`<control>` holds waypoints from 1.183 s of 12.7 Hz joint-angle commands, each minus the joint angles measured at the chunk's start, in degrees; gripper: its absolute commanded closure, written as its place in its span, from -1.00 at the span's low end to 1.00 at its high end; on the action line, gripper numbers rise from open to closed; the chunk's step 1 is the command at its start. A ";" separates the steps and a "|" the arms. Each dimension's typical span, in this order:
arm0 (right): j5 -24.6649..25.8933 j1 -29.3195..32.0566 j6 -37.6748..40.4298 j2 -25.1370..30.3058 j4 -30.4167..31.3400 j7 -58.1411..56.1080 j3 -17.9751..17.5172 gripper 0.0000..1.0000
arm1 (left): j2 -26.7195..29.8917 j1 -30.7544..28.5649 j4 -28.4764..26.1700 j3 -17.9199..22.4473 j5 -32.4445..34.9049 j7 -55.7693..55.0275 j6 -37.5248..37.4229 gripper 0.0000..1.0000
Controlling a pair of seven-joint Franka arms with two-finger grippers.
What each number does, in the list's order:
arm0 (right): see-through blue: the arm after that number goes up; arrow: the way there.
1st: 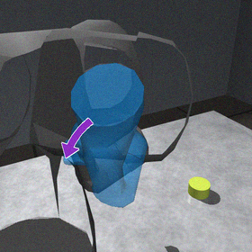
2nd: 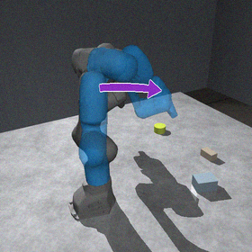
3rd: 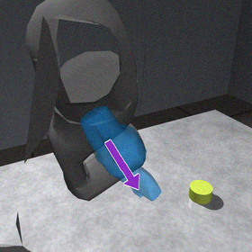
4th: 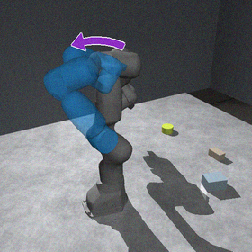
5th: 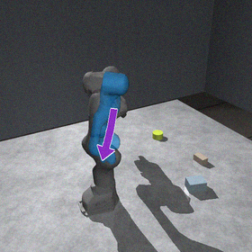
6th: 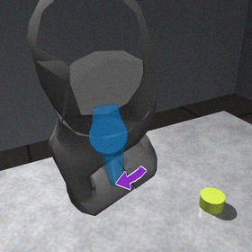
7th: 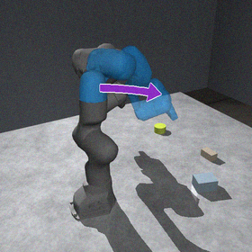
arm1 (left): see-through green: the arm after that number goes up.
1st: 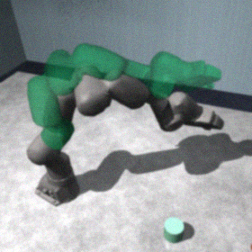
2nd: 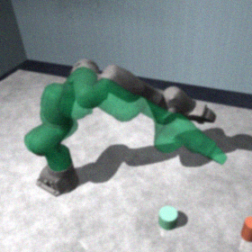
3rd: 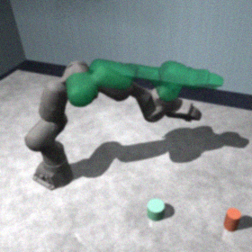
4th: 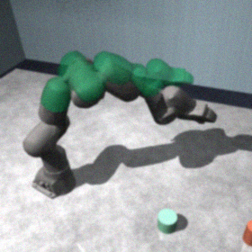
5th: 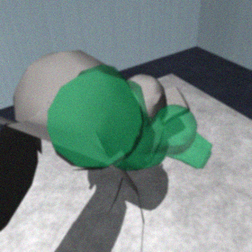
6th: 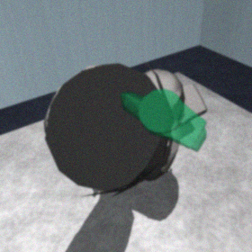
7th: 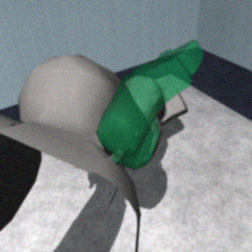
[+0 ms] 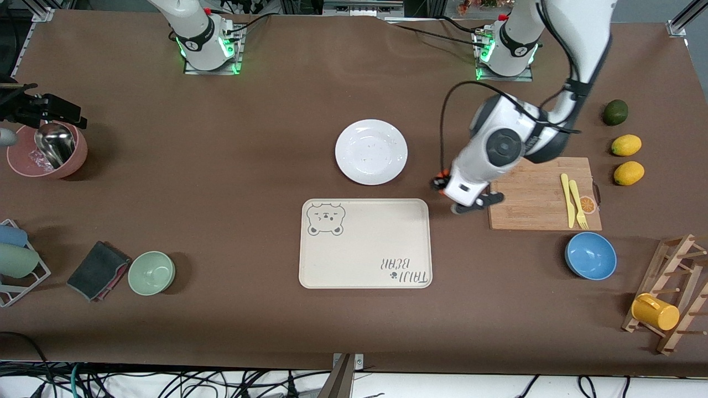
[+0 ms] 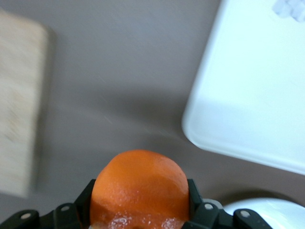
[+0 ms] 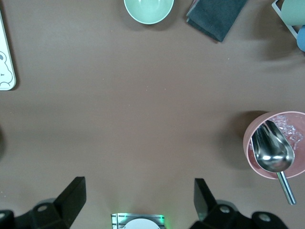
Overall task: Place orange and plate with both arms
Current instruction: 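Carry the orange with the left gripper over the white plate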
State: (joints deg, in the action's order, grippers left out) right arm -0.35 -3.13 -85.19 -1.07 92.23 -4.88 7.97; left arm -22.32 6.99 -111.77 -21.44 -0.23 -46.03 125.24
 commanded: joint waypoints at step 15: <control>-0.18 0.14 0.82 -0.16 -0.83 -0.83 -0.06 -1.00 | -17.32 16.12 10.87 -5.01 1.11 -22.79 3.26 0.28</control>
State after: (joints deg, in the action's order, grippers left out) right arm -0.35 -3.14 -85.15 -1.09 92.24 -4.94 7.97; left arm -38.78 21.97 -102.48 -26.80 -0.22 -67.97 128.79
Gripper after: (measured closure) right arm 0.000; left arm 0.251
